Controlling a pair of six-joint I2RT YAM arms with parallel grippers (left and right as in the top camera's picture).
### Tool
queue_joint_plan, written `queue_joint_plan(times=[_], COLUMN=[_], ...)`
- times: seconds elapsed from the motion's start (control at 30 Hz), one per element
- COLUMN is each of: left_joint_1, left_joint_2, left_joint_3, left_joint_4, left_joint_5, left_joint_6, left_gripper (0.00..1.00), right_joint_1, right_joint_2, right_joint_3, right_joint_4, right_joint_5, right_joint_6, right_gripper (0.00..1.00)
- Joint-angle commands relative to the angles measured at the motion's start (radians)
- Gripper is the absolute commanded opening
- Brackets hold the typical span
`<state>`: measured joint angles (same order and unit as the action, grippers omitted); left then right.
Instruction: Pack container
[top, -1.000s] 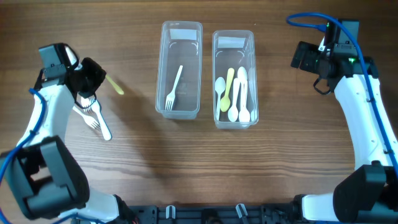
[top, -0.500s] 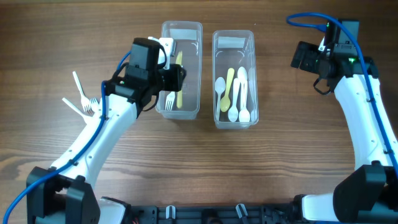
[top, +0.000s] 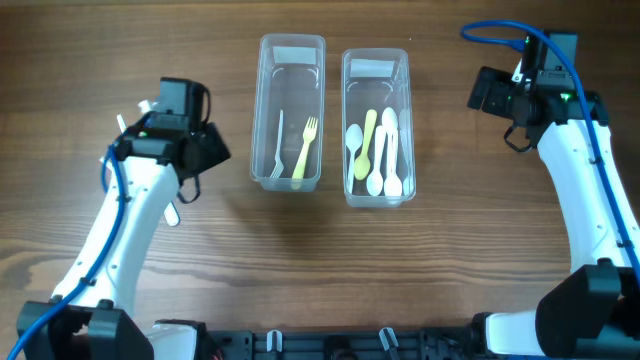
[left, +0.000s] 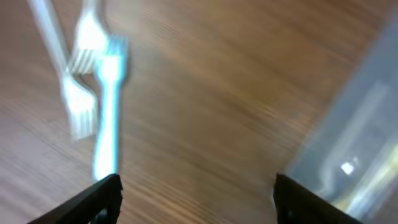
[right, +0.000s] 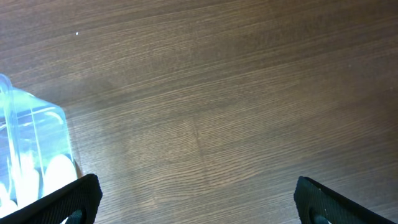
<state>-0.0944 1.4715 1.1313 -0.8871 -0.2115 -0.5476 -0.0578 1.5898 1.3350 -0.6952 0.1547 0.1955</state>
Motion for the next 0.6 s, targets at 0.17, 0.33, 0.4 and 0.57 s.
queue_joint_plan(times=[0.17, 0.33, 0.4, 0.57], left_joint_1=[0.223, 0.241, 0.241, 0.241], left_joint_2=[-0.013, -0.001, 0.027, 0.138], left_joint_3=[-0.229, -0.317, -0.318, -0.318], left_joint_4=[0.22, 0.409, 0.445, 0.518], left_joint_5=[-0.076, -0.069, -0.058, -0.058], left_joint_6=[-0.084, -0.085, -0.085, -0.084], left_gripper=[0.77, 0.73, 0.73, 0.71], right_joint_1=[-0.002, -0.002, -0.002, -0.002], right_joint_2=[-0.025, -0.025, -0.025, -0.025], right_joint_3=[0.013, 0.013, 0.013, 0.013], right_joint_4=[0.002, 0.002, 0.002, 0.002], right_joint_5=[0.005, 0.005, 0.005, 0.005], right_joint_6=[-0.012, -0.012, -0.012, -0.013], right_gripper=[1.0, 1.0, 1.0, 1.0])
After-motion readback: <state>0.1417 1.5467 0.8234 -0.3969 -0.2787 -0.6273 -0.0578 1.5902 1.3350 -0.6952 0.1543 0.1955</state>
